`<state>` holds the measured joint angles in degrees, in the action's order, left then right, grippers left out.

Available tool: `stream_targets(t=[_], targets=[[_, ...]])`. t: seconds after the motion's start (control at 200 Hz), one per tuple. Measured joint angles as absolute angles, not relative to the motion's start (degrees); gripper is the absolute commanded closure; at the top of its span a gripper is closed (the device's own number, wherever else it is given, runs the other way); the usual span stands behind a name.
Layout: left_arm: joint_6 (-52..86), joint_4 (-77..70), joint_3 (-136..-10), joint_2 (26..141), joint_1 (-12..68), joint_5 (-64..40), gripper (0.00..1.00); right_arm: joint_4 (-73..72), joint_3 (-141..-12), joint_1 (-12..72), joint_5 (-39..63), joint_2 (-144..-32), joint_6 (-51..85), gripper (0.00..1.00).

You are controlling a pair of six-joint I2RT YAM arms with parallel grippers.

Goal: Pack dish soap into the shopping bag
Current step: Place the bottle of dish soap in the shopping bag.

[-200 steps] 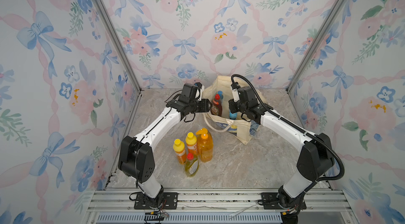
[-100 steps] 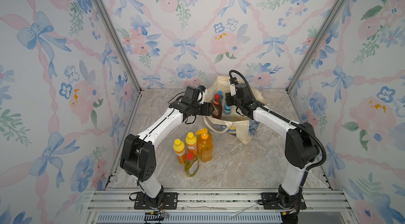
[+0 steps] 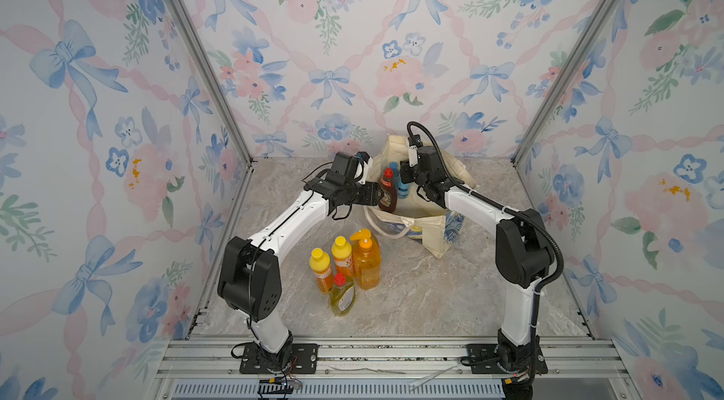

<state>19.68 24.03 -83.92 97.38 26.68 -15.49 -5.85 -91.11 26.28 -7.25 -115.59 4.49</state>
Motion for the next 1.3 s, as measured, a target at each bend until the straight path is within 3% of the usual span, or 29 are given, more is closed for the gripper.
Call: stream_targets(t=[0.625,1.21,1.3], targets=[[18.2,25.5,-86.8,98.8,26.8,-15.5,0.37,-10.6,-90.6,26.3,-6.8,-119.9,6.0,0.98],[18.2,25.9,-86.8,98.9,26.8,-15.5,0.36,-12.2,-89.3,26.3,-7.0,-119.2,5.8,0.52],[18.2,25.9,-87.0,99.0,26.8,-15.5,0.36,-11.8,-89.1,26.3,-7.3,-118.4,5.4,0.49]])
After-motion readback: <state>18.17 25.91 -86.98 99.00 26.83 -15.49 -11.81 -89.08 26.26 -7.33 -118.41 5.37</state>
